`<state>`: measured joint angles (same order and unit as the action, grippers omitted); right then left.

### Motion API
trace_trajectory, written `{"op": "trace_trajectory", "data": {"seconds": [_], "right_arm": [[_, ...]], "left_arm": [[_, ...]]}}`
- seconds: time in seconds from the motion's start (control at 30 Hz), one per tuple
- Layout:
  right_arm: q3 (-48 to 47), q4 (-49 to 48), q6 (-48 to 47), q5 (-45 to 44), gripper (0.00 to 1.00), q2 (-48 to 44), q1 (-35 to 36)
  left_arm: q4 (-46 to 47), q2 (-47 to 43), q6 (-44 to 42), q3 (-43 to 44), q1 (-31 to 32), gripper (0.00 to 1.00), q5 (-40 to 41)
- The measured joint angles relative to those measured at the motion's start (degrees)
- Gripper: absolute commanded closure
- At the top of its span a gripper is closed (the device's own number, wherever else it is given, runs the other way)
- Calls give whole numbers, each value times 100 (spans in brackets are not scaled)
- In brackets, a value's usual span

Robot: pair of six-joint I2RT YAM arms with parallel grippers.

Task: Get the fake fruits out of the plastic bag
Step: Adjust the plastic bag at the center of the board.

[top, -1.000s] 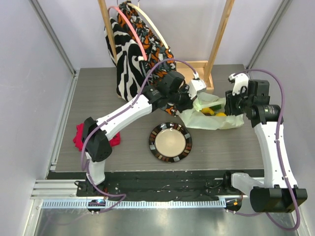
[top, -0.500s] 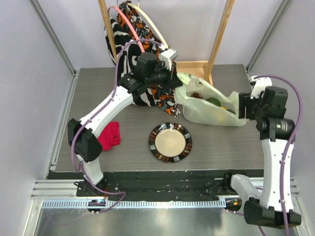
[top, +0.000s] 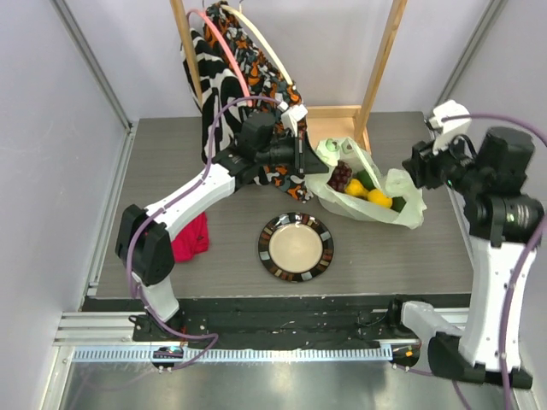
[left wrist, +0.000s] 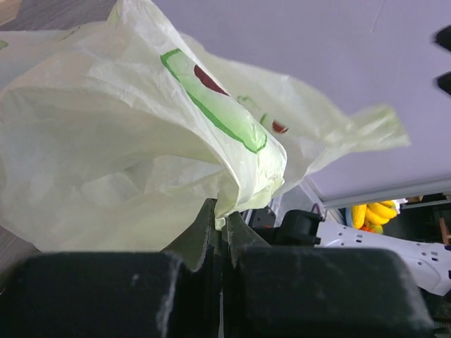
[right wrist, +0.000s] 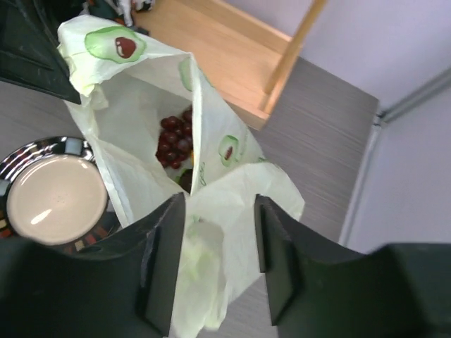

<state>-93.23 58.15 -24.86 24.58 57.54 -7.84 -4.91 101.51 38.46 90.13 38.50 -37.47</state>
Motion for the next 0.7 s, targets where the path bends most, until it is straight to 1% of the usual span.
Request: {"op": "trace_trajectory", "data": {"seconds": [0.13, 0.27, 0.4, 0.5, 0.53, 0.6, 0.7], "right_arm": [[131, -245, 109, 271, 67, 699, 481], [772, -533, 173, 323, 69, 1287, 1099], [1069, -728, 400, 348, 73, 1526, 1602], [1399, -1038, 658, 299, 73, 1493, 1679], [1659, -1237, 780, 179, 73, 1471, 1676], [2116, -1447, 990, -136, 76, 1460, 1674], [2983, -1825, 1375, -1167, 77, 1460, 1665]], "left_arm": [[103, -92, 195, -11, -7, 100, 28], [81, -247, 188, -13, -7, 100, 37], [79, -337, 186, -39, -15, 100, 55], [79, -367, 181, -90, -39, 100, 83], [76, -374, 179, -103, -50, 100, 83], [76, -382, 162, -142, -85, 100, 83], [59, -422, 109, -245, -149, 100, 83]]}}
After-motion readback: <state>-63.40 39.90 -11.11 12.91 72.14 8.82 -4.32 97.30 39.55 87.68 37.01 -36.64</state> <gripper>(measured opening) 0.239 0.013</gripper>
